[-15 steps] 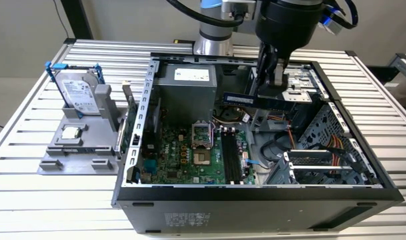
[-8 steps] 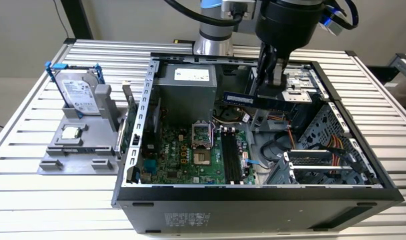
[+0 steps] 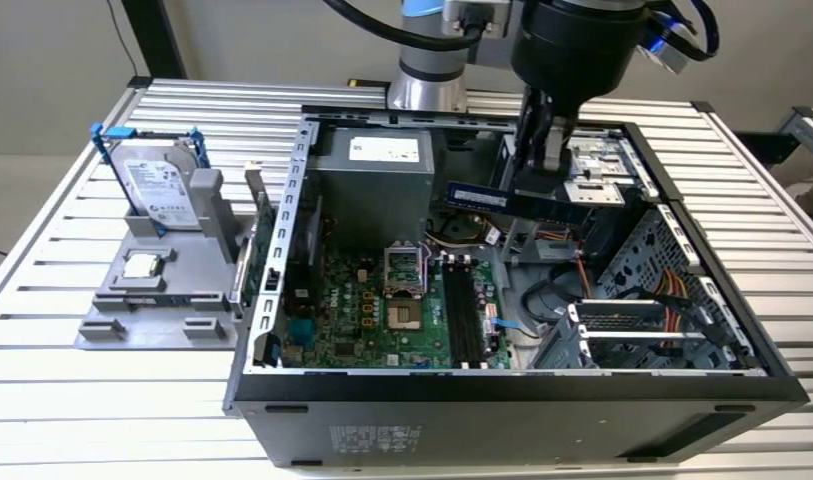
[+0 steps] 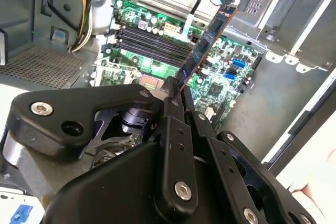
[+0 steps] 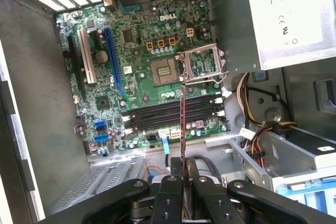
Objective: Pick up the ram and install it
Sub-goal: 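Pick up the ram and move it above insertion slot, then insert the ram into the slot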
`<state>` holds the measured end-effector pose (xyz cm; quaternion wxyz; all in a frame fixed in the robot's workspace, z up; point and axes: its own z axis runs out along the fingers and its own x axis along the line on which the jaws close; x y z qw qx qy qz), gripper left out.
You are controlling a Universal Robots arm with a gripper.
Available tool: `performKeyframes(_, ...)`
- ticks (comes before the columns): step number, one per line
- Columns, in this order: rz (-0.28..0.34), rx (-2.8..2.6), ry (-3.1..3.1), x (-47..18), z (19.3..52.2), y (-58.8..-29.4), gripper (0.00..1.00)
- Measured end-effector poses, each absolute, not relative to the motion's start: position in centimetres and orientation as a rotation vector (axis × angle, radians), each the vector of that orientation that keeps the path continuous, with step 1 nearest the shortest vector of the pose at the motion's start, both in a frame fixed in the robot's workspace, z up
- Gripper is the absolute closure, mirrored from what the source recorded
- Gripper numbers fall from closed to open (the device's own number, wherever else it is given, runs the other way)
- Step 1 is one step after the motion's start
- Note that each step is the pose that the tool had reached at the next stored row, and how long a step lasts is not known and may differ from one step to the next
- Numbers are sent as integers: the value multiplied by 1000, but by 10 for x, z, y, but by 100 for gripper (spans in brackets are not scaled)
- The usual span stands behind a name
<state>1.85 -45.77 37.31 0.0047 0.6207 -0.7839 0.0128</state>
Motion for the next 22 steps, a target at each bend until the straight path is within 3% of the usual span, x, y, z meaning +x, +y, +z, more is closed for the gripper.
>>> performKeyframes(22, 38, 1705, -2624, 19, 373, -458, 100)
